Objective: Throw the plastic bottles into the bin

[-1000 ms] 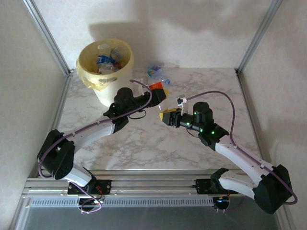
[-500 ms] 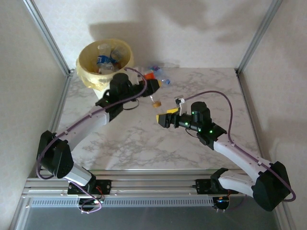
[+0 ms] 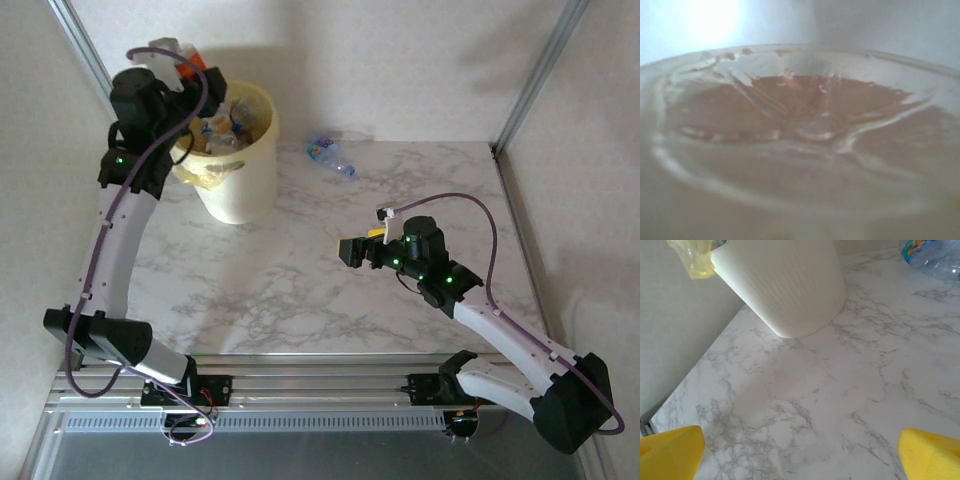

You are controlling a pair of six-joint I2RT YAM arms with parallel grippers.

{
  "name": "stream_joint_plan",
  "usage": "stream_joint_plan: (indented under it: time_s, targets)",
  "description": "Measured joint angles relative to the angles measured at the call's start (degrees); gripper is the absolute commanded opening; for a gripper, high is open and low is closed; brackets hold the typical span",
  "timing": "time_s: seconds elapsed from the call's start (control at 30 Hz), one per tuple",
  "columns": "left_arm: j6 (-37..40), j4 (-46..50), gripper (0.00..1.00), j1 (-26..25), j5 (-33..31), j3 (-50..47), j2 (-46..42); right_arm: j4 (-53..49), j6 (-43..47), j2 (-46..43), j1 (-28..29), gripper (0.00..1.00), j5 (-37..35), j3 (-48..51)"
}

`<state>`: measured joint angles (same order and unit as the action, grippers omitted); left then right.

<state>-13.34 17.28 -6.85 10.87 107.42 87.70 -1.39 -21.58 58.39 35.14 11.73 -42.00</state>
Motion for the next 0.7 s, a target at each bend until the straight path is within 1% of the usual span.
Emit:
stream_joint_plan:
  time_s: [0.13, 0.2, 0.33, 0.37, 0.4, 0.47, 0.5, 0.53, 0.6, 0.7]
  targets:
    - [3.1, 3.1, 0.47, 3.3, -3.9, 3.8, 5.2, -1.0, 0.0, 0.0, -0.1, 0.99, -0.4, 0.0]
    - [4.4, 4.8, 0.48, 4.1, -5.3, 6.0, 8.7, -1.5, 0.0, 0.0, -0.1, 0.99, -0.7, 0.0]
    - [7.2, 8.4, 0.54, 4.3, -8.9, 10.3, 16.1, -1.9, 0.0, 0.0, -0.2, 0.99, -1.2, 0.0]
    - [7.7, 9.3, 0.57, 4.3, -9.7, 11.5, 17.6, -2.0, 0.0, 0.1, -0.3, 0.99, -1.3, 0.0]
    - [8.3, 10.4, 0.63, 4.4, -10.7, 13.3, 19.7, -2.2, 0.0, 0.4, -0.3, 0.99, -1.3, 0.0]
    - [8.9, 12.3, 0.86, 4.7, -11.9, 17.1, 23.5, -2.7, 0.0, 0.9, -0.4, 0.99, -1.4, -0.1]
    - [9.2, 13.4, 0.94, 4.8, -12.8, 19.5, 25.4, -2.8, 0.0, 1.1, -0.4, 0.99, -1.5, -0.1]
    - [9.2, 14.6, 0.98, 5.1, -13.7, 22.1, 27.5, -2.9, 0.0, 1.3, -0.4, 0.99, -1.6, -0.1]
    - [9.0, 16.5, 1.00, 5.4, -14.7, 26.3, 30.4, -3.0, 0.0, 1.6, -0.4, 0.99, -1.7, -0.1]
    - [8.6, 18.0, 1.00, 5.6, -15.3, 28.2, 31.3, -3.2, 0.0, 2.0, -0.6, 0.99, -1.9, -0.2]
